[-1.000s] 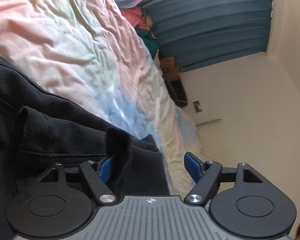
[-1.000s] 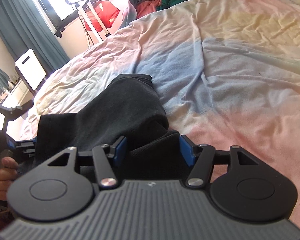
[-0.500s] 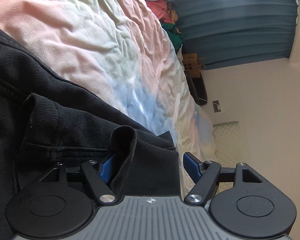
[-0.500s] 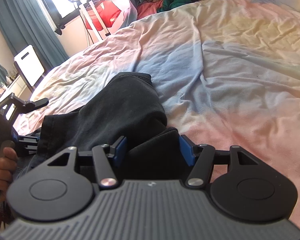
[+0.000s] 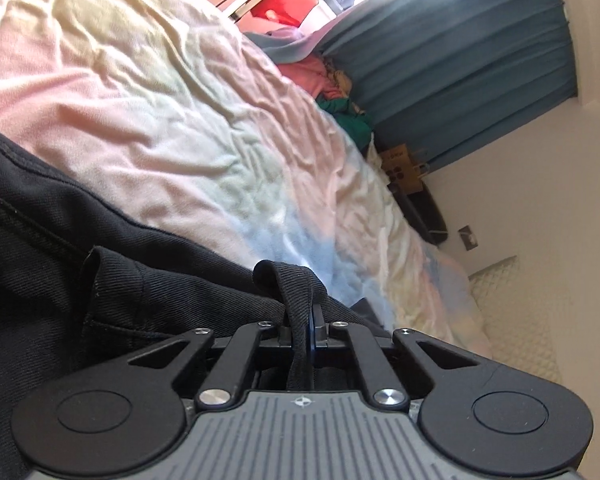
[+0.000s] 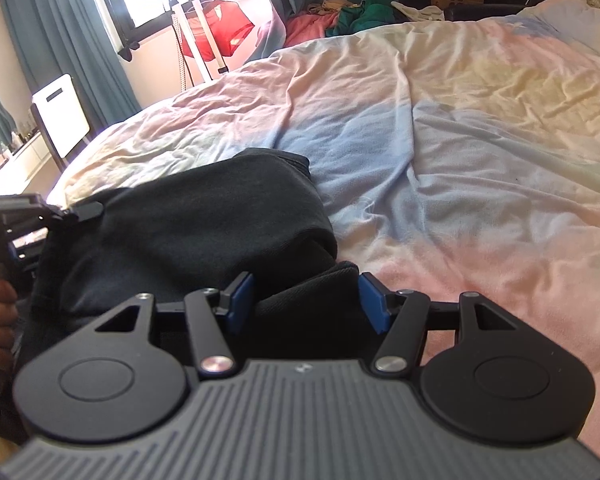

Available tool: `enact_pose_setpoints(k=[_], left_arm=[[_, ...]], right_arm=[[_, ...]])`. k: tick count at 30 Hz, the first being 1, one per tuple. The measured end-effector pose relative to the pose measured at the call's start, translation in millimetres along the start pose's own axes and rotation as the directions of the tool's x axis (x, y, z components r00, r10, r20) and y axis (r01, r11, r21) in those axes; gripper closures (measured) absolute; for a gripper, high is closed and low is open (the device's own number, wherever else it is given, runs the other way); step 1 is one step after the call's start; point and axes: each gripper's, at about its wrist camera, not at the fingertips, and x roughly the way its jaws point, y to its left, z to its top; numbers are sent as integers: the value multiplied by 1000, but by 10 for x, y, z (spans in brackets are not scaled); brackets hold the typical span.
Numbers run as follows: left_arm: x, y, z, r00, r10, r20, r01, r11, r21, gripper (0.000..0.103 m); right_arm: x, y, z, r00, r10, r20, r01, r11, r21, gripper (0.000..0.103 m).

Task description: Fold clothes

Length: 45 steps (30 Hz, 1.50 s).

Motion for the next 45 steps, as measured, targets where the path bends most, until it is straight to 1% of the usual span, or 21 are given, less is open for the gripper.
enact_pose_setpoints(k=[2,5,8,11,12,16,18,20,22,24,26,27,30,32,33,34,36,38,40,41,45], left_arm=[[-181,-112,-14,998,7,57,-9,999,32,99],[-166,-205,-70,988,140,69,-148,981,124,99],[9,-119,-158,961,274,29,-274,947,170,99],[76,-26,-215,953,303,6,-299,938,174,95],[65,-41,-224,950,314,9,-310,932,186,87],[-93,-108,-303,934,355,28,-353,913,202,77],[-209,-149,-364,925,377,40,-377,904,204,60],[-354,-215,-439,914,401,57,-403,890,211,52],[-498,-280,-513,902,425,74,-430,876,217,47],[-700,-371,-581,892,442,93,-452,863,225,35],[-918,-444,-639,885,451,117,-466,855,228,27],[-1044,-459,-655,879,459,127,-477,851,222,24],[-1415,-484,-691,861,485,155,-508,839,195,22],[-1680,-417,-682,848,507,151,-527,836,154,20],[-1813,-378,-675,842,519,148,-537,834,132,18],[-1959,-318,-659,825,544,152,-560,823,91,17],[-2257,-187,-622,783,601,159,-609,793,1,16],[-2570,6,-608,782,603,156,-589,798,-132,15],[-2829,215,-636,826,542,154,-495,828,-263,15],[-2901,265,-673,832,532,158,-475,830,-293,15],[-3149,422,-832,836,518,180,-427,820,-381,16]], right_arm=[[-43,47,3,1000,13,18,-12,999,-43,42],[-55,153,-33,1000,3,24,1,989,-145,42],[13,182,-72,1000,-21,-1,20,984,-178,42],[39,165,-86,1000,-23,-4,22,984,-179,41],[40,158,-85,1000,-21,-4,20,984,-176,41],[17,134,-85,1000,-12,-1,12,988,-157,41],[-34,129,-77,1000,3,10,-2,989,-148,41],[-87,124,-70,1000,19,22,-16,990,-140,41],[-177,150,-72,997,45,58,-36,989,-146,41],[-261,195,-82,993,72,90,-56,985,-164,41],[-337,259,-101,988,100,116,-77,978,-194,41],[-328,288,-123,988,110,105,-87,975,-205,41],[-291,373,-193,988,138,69,-119,965,-235,42],[-147,413,-262,994,105,4,-101,964,-248,43],[-111,432,-286,996,92,-1,-89,962,-259,43],[-77,452,-309,997,79,-5,-78,959,-272,43],[-43,481,-333,998,65,-9,-65,956,-285,41],[-51,488,-331,998,66,-9,-66,957,-282,40],[-64,482,-335,998,68,-11,-69,956,-284,40],[-69,480,-337,998,68,-12,-69,956,-285,40],[-82,487,-338,998,63,-17,-65,954,-292,40]])
